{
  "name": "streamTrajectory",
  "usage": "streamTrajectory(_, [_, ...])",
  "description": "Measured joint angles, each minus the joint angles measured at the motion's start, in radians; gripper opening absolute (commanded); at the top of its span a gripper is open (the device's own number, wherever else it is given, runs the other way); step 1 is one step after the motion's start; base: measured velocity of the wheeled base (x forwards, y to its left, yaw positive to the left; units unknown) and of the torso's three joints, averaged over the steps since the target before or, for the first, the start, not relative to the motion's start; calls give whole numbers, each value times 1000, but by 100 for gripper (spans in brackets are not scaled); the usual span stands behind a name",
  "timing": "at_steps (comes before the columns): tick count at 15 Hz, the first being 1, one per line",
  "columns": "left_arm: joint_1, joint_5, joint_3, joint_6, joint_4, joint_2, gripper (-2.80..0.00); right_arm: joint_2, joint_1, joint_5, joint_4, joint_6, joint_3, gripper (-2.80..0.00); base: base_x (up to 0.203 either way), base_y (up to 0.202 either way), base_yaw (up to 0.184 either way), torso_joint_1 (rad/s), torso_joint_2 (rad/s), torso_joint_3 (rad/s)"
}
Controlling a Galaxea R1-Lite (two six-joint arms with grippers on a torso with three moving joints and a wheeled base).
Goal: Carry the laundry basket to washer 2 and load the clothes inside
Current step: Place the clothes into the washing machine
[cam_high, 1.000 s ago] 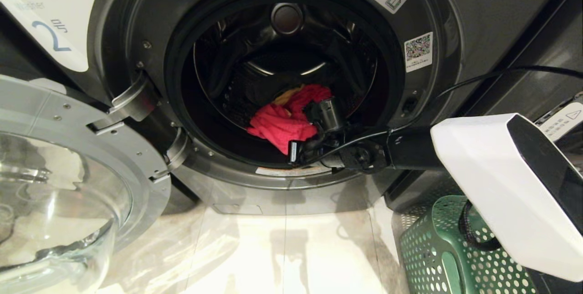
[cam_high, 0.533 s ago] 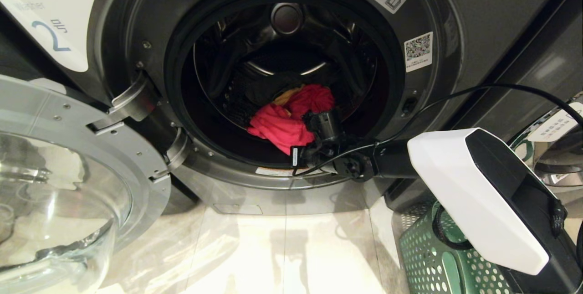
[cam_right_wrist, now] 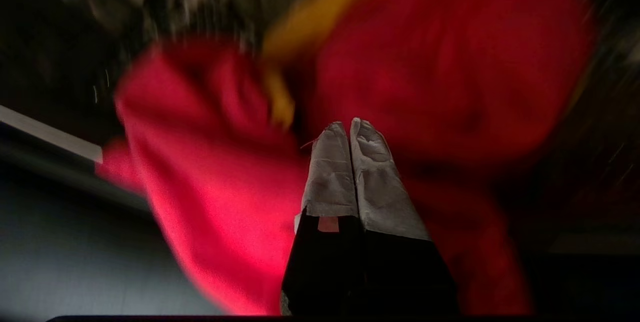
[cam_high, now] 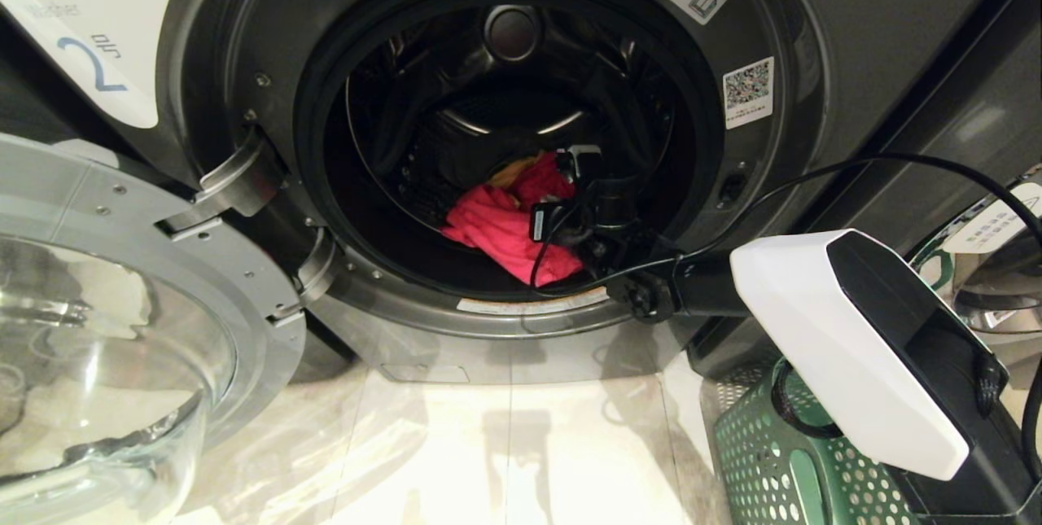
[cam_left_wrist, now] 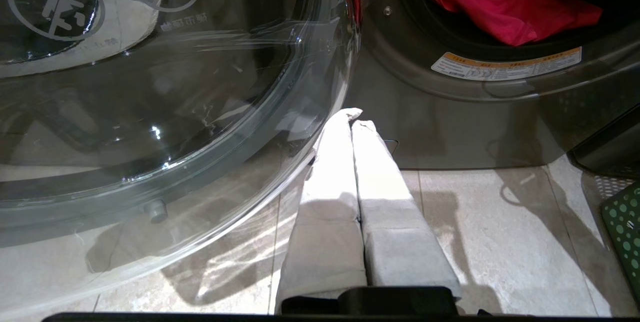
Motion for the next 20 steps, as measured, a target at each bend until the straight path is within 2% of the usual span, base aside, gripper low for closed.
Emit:
streamTrajectory(3, [0, 0, 0, 0, 0, 0, -280, -35, 2, 1, -16, -3, 19, -280, 0, 0, 0, 0, 0, 0])
streamTrajectory(5, [0, 0, 0, 0, 0, 0, -280, -103, 14, 6, 14, 11, 93, -280, 0, 0, 0, 0, 0, 0])
streamTrajectory(8, [0, 0, 0, 0, 0, 0, -280, -292, 54, 32, 113, 38, 287, -280, 0, 0, 0, 0, 0, 0])
streamTrajectory(11, [0, 0, 0, 0, 0, 0, -280, -548, 98, 93, 299, 71, 493, -280, 0, 0, 0, 0, 0, 0])
streamTrajectory(14, [0, 0, 0, 0, 0, 0, -280, -792, 157, 144, 454, 82, 794, -280, 0, 0, 0, 0, 0, 0])
streamTrajectory(16, [0, 0, 0, 0, 0, 0, -280, -943, 183, 158, 484, 40, 968, -280, 0, 0, 0, 0, 0, 0])
streamTrajectory(20, [0, 0, 0, 0, 0, 0, -280, -1172, 201, 167, 501, -139, 1230, -280, 0, 0, 0, 0, 0, 0])
